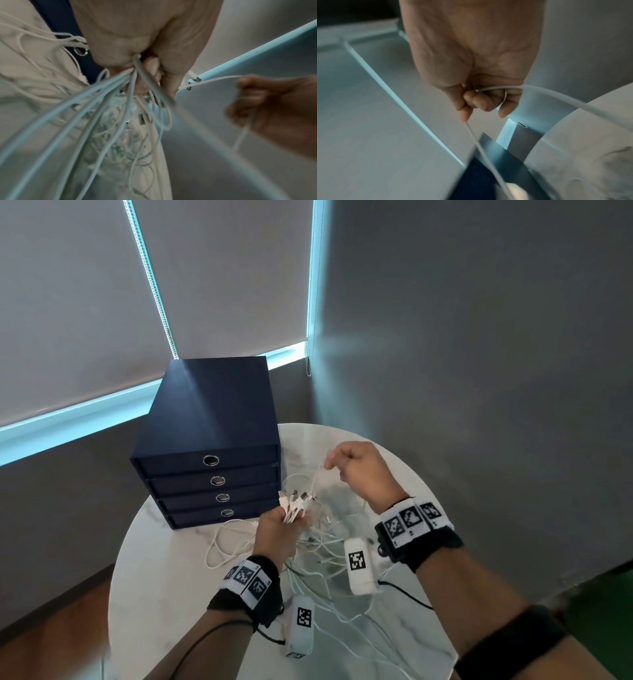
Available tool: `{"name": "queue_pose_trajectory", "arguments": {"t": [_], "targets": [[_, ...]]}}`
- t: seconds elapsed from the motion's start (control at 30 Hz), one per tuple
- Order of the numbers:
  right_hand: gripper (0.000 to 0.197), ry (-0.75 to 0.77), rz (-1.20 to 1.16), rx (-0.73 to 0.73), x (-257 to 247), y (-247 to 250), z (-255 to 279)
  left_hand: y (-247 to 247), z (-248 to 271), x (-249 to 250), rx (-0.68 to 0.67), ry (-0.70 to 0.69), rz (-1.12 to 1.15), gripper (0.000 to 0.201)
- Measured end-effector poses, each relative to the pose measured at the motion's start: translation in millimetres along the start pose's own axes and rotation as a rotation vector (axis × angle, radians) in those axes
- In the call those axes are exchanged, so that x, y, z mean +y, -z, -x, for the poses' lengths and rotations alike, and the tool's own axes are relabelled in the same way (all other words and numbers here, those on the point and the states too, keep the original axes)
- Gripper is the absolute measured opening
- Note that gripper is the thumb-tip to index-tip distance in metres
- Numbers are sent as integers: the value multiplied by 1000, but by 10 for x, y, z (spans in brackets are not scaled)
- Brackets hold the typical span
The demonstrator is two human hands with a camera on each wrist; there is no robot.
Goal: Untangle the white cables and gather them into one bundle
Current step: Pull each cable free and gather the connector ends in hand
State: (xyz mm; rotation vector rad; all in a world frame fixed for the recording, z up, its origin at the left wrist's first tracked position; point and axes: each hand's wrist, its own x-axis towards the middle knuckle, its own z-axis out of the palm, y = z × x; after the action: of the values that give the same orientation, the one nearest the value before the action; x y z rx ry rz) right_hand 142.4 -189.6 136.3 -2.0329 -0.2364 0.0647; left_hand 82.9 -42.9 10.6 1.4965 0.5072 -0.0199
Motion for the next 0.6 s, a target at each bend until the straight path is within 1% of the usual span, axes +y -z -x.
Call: {"name": "queue_pose_trajectory", "arguments": {"t": [0.1,0.2,0.3,0.33,0.37,0.4,0.43,0.47,0.5,0.57,0.6], "targets": [[35,29,-278,204,-325,220,-67,69,50,-56,-15,-21,-33,23],[30,85,-503,337,-555,440,-93,98,49,-95,-3,-16,-38,23],[29,101,-643,468,-546,568,-119,89,8,-60,3,1,-32,22],[29,75,-663,511,-490,603,-137,81,-2,-57,10,-2,-12,22],[29,31,-631,552,-390,644,-163,77,0,-51,26,-5,21,22],[28,-25,-529,582,-280,689,-189,82,2,-50,46,-4,57,20],[25,-94,-343,581,-139,747,-224,91,13,-47,60,1,86,18],[19,-170,-99,530,-1,807,-244,111,16,-61,65,0,100,17],[15,-248,161,433,132,838,-240,126,18,-70,68,-6,93,17],[28,-414,645,212,372,786,-164,136,33,-61,68,-31,43,18],[36,-445,808,138,432,707,-83,127,33,-52,62,-49,15,20]]}}
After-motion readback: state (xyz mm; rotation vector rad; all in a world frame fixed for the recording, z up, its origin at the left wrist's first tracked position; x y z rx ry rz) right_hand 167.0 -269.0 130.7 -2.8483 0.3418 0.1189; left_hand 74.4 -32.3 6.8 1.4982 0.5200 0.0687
